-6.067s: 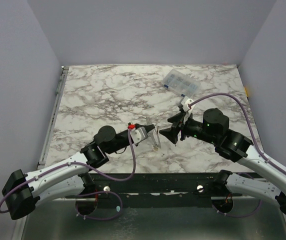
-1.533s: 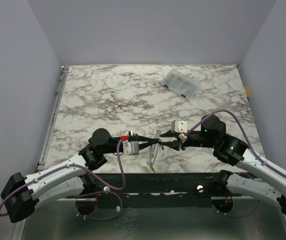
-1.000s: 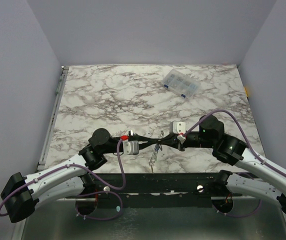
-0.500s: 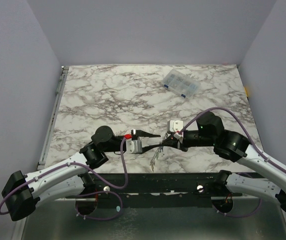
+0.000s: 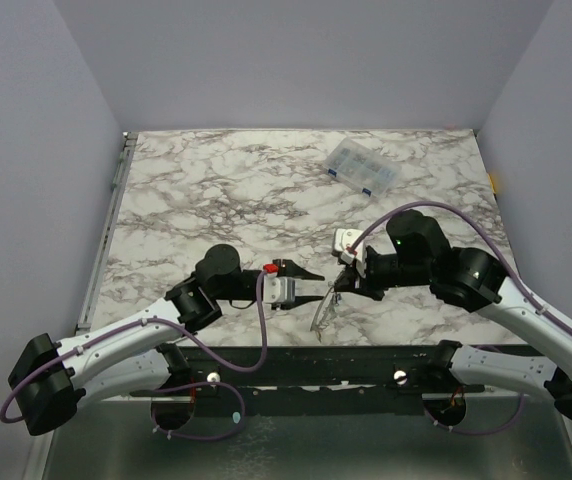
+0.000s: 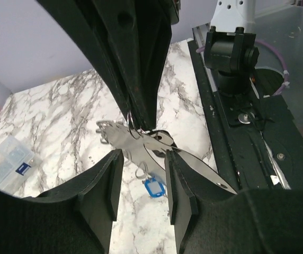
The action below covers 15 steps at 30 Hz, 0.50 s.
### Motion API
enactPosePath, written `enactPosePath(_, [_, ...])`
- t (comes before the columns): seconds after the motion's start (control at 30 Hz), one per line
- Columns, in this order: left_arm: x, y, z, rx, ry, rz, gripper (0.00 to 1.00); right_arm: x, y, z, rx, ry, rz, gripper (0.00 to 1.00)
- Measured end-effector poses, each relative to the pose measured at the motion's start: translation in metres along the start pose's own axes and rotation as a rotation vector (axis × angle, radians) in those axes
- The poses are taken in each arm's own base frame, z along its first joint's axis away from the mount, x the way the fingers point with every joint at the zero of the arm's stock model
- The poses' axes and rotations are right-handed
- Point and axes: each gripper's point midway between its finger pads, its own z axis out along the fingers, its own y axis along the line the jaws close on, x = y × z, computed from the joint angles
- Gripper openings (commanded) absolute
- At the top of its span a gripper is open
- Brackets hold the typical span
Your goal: Put the keys on the keyring
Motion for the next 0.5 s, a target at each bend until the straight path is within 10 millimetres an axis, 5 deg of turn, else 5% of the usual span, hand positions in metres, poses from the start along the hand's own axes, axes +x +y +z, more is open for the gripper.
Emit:
enactPosePath(0.17, [-0.009,0.002,0.000,-0.004,-0.016,0.001,0.56,0.008,-0.005,0.007,0.012,0.095,0.090,0.01])
enactPosePath(0.5, [-0.009,0.022,-0.009,-0.122,0.069,-0.058,0.57,0.029,-0.017,-0.002,0.149,0.220,0.277,0.01])
